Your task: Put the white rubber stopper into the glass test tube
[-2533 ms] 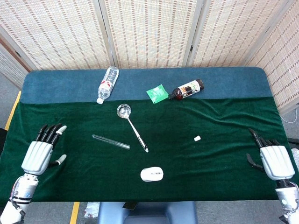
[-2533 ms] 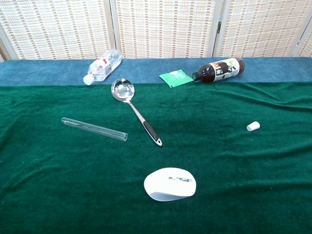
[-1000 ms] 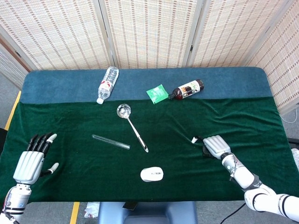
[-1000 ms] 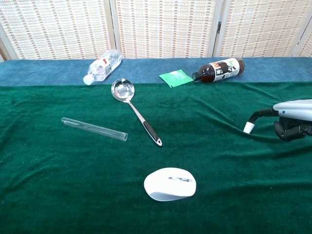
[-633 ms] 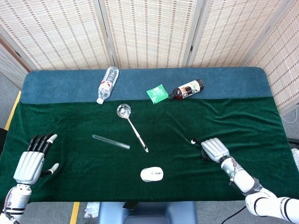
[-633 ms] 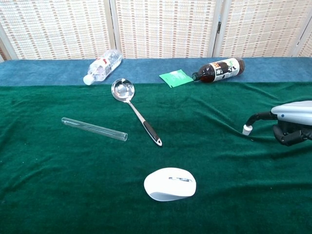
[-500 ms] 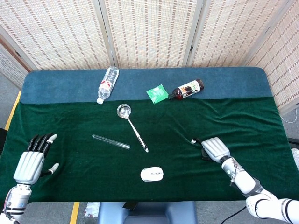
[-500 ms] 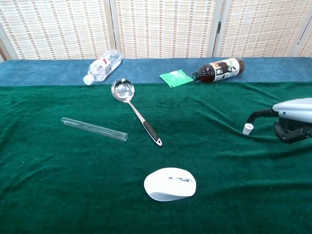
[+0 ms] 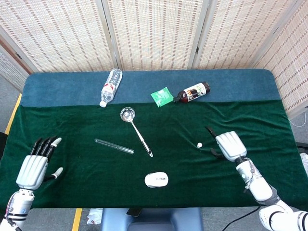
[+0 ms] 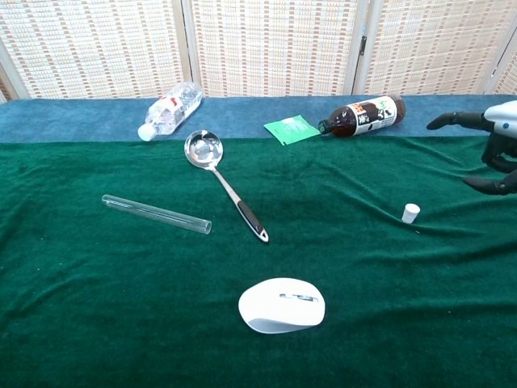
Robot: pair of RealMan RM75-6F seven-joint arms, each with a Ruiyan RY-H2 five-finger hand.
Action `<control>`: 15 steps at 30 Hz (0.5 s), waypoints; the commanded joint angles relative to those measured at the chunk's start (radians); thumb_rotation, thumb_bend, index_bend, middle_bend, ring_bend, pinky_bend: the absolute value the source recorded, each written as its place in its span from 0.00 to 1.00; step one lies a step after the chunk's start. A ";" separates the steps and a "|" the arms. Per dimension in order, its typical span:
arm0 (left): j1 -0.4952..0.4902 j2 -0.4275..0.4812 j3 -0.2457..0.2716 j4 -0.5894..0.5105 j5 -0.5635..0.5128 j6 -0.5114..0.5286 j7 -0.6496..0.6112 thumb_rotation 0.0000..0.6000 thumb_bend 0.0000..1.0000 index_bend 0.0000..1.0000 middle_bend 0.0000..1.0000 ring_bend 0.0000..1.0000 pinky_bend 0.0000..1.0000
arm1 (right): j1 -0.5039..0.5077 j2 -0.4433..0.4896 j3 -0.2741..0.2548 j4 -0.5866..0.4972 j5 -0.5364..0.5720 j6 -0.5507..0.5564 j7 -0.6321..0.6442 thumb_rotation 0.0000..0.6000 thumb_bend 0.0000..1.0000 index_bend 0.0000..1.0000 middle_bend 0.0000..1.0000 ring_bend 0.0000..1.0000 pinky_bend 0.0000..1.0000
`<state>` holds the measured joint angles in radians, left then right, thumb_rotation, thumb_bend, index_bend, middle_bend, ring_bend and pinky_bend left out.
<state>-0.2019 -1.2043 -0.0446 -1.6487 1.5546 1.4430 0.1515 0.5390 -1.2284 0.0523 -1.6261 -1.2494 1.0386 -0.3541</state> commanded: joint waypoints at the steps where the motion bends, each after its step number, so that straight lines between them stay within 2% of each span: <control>1: 0.001 0.001 0.001 -0.002 0.001 0.002 0.000 1.00 0.26 0.10 0.11 0.10 0.00 | 0.007 -0.012 0.005 0.021 0.013 -0.022 -0.026 0.90 0.31 0.13 0.90 1.00 0.99; 4: 0.004 0.003 0.002 -0.004 0.001 0.005 0.000 1.00 0.26 0.10 0.11 0.10 0.00 | 0.009 -0.022 0.009 0.027 0.024 -0.023 -0.033 0.90 0.24 0.15 0.92 1.00 1.00; 8: 0.009 0.006 0.005 -0.008 -0.002 0.007 0.004 1.00 0.26 0.10 0.11 0.10 0.00 | 0.025 -0.058 0.012 0.093 0.027 -0.044 -0.047 0.91 0.23 0.29 0.95 1.00 1.00; 15: 0.009 0.004 0.007 -0.015 0.004 0.008 0.014 1.00 0.26 0.10 0.11 0.10 0.00 | 0.068 -0.117 0.015 0.185 0.027 -0.105 -0.064 0.91 0.25 0.37 0.96 1.00 1.00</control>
<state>-0.1930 -1.2001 -0.0378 -1.6635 1.5590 1.4520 0.1643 0.5955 -1.3314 0.0659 -1.4559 -1.2228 0.9465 -0.4097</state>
